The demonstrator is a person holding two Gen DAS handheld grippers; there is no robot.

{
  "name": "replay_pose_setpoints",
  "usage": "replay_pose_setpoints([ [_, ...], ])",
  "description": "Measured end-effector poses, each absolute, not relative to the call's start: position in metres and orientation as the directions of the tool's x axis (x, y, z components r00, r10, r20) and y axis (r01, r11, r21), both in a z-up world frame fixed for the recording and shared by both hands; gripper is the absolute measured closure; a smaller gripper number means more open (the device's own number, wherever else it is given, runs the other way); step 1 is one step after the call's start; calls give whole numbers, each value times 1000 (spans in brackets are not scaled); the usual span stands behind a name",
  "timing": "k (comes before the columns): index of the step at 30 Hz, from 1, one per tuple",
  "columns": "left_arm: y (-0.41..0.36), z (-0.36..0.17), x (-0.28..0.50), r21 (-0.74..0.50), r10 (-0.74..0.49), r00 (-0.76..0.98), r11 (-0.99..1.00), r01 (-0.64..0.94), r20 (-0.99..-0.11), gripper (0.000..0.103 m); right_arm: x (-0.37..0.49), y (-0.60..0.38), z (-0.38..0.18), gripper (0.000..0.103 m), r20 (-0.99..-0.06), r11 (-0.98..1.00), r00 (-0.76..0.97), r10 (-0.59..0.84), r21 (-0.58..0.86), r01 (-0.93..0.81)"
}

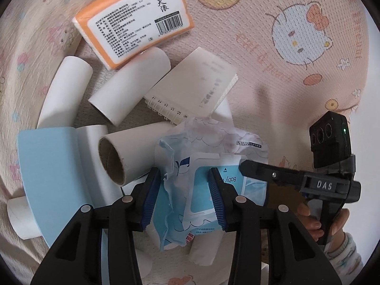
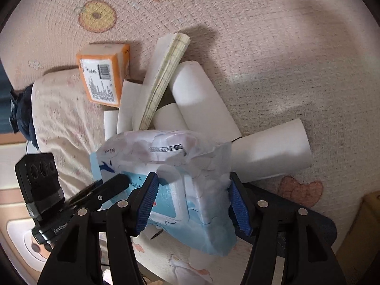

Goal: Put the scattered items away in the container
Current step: 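Lift the baby-wipes pack with the left gripper while the right gripper also grips it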

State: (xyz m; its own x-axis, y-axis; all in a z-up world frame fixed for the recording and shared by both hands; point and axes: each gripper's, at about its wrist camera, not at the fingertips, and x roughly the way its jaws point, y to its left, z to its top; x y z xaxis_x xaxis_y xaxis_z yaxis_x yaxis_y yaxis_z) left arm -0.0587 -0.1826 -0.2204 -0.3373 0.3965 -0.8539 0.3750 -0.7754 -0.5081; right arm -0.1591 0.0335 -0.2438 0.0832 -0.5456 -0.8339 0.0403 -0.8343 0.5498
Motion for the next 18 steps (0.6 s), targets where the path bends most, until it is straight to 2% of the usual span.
replay_pose_setpoints([
  [9, -171, -207, -56, -432, 344, -308, -854, 291, -887, 59, -144, 19, -233, 49, -868, -843, 92, -489, 497, 205],
  [18, -178, -185, -52, -457, 358, -345, -847, 272, -868, 59, -129, 7, -199, 50, -914, -854, 1, -405, 379, 356],
])
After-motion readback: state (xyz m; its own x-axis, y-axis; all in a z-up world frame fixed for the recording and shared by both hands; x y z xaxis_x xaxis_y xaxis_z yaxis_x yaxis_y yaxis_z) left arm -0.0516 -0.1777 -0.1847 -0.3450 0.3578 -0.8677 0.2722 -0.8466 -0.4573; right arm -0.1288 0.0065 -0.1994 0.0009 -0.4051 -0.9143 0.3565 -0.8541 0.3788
